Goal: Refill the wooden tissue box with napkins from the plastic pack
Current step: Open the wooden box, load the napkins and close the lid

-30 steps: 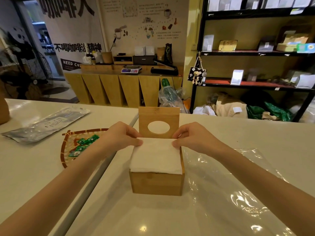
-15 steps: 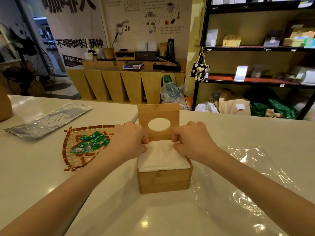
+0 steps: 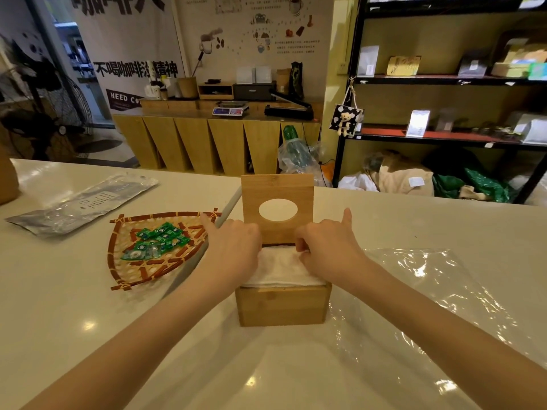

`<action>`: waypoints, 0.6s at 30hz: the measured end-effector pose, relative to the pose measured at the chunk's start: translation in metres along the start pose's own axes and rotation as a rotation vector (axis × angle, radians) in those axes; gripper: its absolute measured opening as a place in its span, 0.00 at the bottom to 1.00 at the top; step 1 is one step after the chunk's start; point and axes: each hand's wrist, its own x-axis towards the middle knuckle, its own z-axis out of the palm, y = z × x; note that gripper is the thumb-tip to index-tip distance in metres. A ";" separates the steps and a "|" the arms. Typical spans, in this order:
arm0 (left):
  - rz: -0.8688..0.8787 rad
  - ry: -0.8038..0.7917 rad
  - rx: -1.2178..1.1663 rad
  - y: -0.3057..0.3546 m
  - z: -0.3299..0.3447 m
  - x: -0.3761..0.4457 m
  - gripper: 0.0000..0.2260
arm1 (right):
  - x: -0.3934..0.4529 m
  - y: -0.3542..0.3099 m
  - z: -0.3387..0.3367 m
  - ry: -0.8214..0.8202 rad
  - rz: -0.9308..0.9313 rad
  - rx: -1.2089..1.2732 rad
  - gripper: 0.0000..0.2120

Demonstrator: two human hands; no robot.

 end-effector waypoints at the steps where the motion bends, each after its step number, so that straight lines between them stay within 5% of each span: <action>1: 0.004 0.010 0.022 0.001 0.000 0.000 0.06 | 0.000 -0.001 -0.001 -0.008 0.012 -0.005 0.08; 6: 0.040 0.025 0.151 0.008 -0.003 -0.003 0.08 | 0.001 -0.012 0.000 -0.005 0.078 -0.098 0.06; 11: 0.063 -0.014 0.136 0.006 -0.005 -0.006 0.09 | -0.005 -0.027 0.002 0.038 0.066 -0.248 0.17; 18: 0.251 -0.238 -0.016 -0.013 -0.014 -0.009 0.09 | -0.013 -0.008 0.005 0.086 0.112 -0.099 0.10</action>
